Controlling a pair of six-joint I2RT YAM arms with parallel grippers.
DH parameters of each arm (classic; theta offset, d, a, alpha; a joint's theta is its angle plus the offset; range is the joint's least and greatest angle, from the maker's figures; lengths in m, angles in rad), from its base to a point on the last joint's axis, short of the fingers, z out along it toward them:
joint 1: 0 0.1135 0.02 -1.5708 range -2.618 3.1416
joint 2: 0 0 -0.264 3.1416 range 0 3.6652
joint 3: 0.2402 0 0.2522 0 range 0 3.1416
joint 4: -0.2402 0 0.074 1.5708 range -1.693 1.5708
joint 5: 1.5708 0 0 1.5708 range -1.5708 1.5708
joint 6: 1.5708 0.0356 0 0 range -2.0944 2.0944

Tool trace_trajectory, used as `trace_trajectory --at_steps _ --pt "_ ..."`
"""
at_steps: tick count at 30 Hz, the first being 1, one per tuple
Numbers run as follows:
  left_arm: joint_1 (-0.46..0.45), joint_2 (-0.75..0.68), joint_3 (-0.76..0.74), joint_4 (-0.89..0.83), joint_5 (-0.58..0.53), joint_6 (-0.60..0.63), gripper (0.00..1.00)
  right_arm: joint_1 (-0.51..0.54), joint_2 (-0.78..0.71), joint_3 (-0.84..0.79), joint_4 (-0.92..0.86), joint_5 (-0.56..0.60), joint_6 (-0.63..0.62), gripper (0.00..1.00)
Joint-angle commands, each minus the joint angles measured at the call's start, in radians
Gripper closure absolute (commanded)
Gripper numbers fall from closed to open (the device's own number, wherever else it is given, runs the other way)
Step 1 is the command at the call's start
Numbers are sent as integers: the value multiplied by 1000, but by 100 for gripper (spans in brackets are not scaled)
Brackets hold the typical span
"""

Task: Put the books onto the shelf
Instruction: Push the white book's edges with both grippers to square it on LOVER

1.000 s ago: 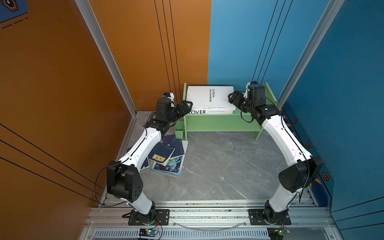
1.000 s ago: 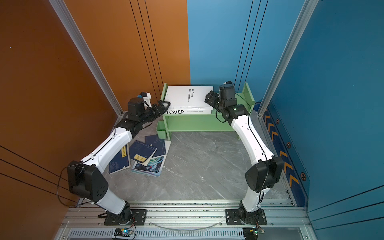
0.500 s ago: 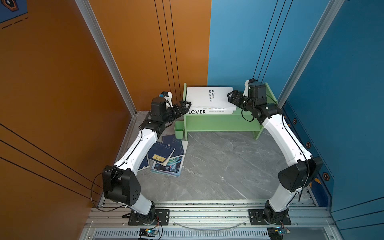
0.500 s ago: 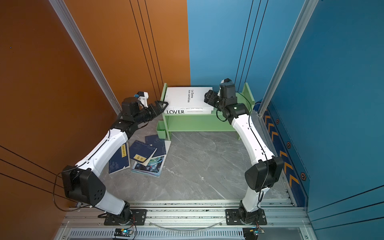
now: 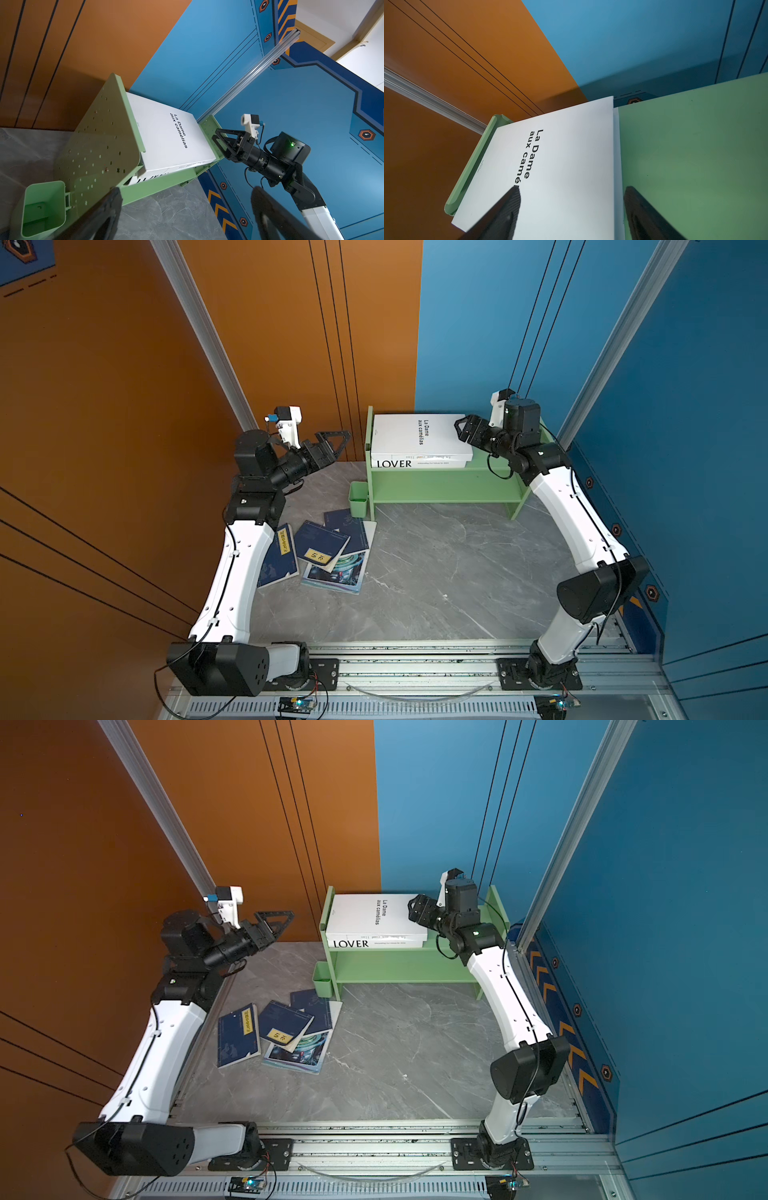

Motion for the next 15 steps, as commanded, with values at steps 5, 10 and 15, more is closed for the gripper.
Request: trace_trajectory --at_steps 5,10,15 --pt "-68 69 14 -142 -197 111 2 -1 31 48 -35 -9 -11 20" --pt "-142 137 55 -148 -297 155 2 5 76 87 -77 23 -19 23" --pt "-209 236 138 -186 -388 193 2 11 97 98 -108 85 -36 23"
